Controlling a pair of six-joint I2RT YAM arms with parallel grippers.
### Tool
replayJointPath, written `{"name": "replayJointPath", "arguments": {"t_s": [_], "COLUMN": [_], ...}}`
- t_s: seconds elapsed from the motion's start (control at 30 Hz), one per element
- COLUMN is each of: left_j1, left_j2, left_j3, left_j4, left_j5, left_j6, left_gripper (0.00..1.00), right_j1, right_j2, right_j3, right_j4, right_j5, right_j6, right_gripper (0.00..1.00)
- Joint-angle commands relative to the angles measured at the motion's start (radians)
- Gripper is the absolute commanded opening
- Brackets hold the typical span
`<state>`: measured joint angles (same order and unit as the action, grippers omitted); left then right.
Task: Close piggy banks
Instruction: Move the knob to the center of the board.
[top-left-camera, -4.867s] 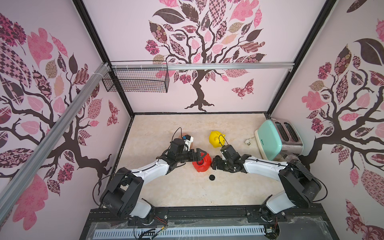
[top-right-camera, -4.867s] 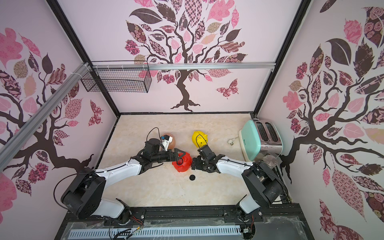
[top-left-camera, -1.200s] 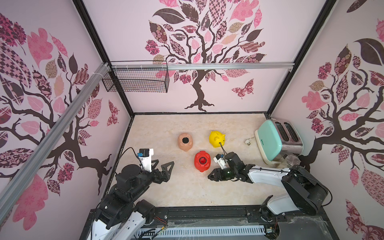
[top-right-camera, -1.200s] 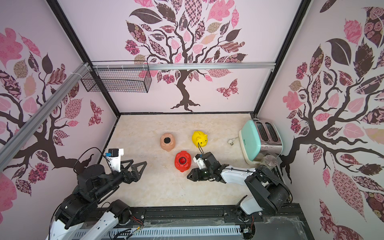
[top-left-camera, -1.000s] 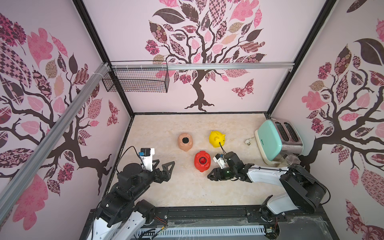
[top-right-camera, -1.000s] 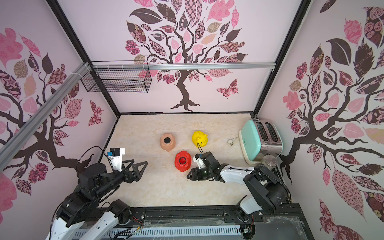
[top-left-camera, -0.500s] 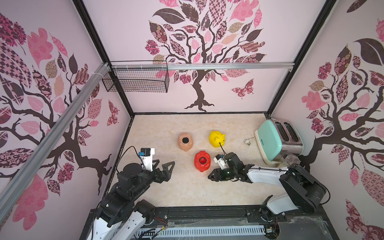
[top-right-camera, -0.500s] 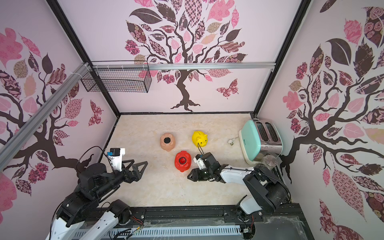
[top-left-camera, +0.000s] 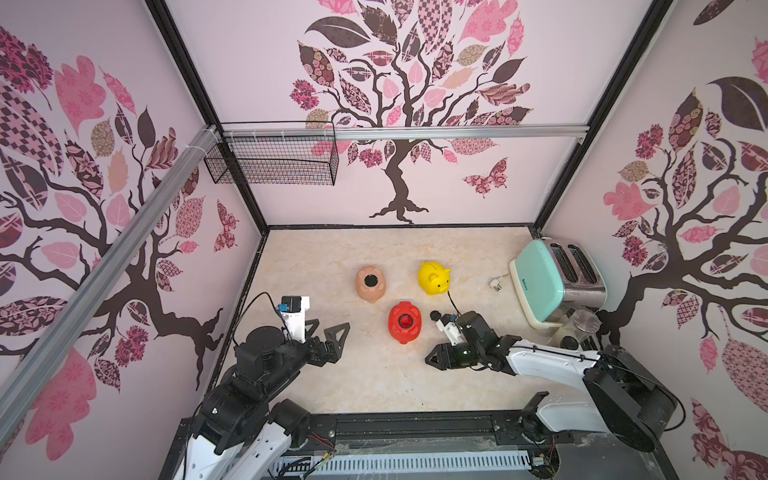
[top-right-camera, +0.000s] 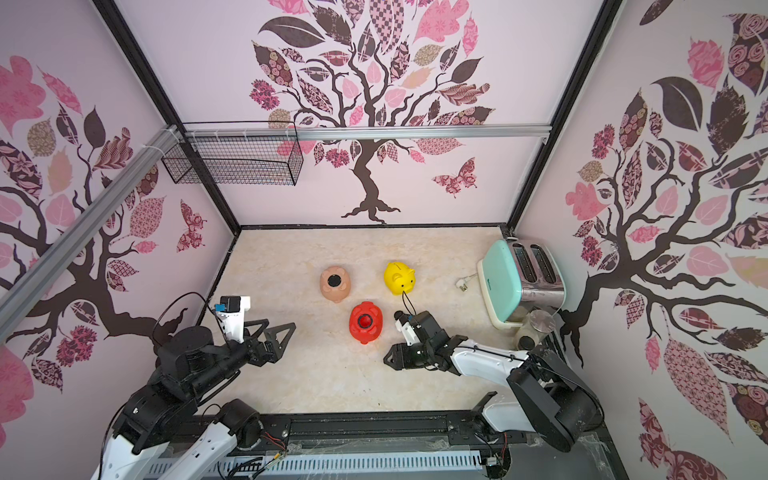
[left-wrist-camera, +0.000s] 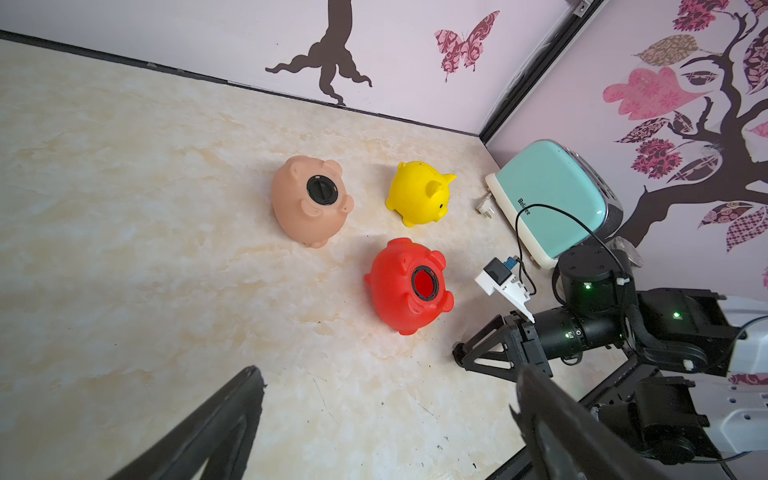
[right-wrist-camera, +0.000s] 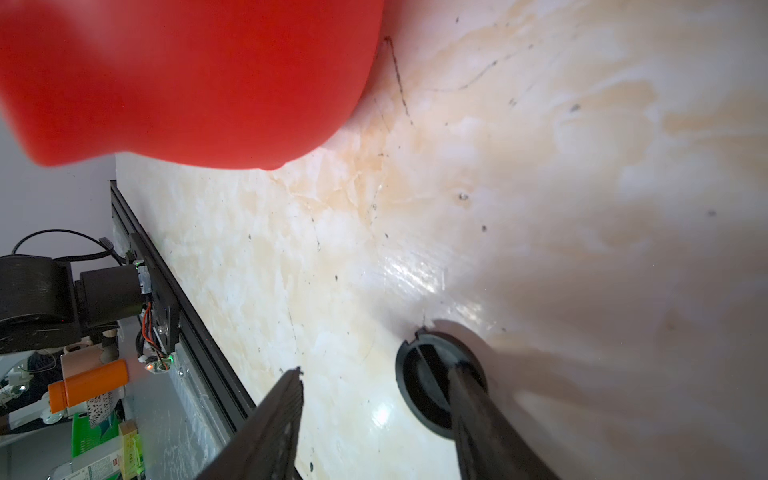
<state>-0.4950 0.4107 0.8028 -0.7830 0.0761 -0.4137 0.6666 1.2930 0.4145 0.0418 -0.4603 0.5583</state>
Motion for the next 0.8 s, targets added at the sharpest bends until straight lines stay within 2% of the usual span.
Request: {"name": "replayJointPath", "arguments": {"t_s": [0.0,0.17,0.53,0.77], "left_j1": [0.006,0.005,0.004,0.003], "left_j2": [0.003,0.012,0.008,0.007], "left_j3": [-0.008,-0.009,-0.011,-0.011], "left_j4": [0.012,0.014,0.016,0.016], "left_j5": [0.010,0.024,0.022,0.025], "left_j6": [0.013,0.013,0.010,0.010], "left_gripper": [0.97,0.97,0.97,0.97], "right_j1": [0.004,0.004,0.004,0.004], "right_j2": [-0.050,-0.119,-0.124,-0.123], "right_j3": [-0.026,0.013,0.087,0.134], "right_j4": [-0.117,-0.257,-0.359,-0.411], "right_j5": [0.045,0.152,0.225,0.255], "right_j6": [0.013,-0.003,-0.020,-0.039], "right_gripper": [0.57,0.57,0.56,0.45]}}
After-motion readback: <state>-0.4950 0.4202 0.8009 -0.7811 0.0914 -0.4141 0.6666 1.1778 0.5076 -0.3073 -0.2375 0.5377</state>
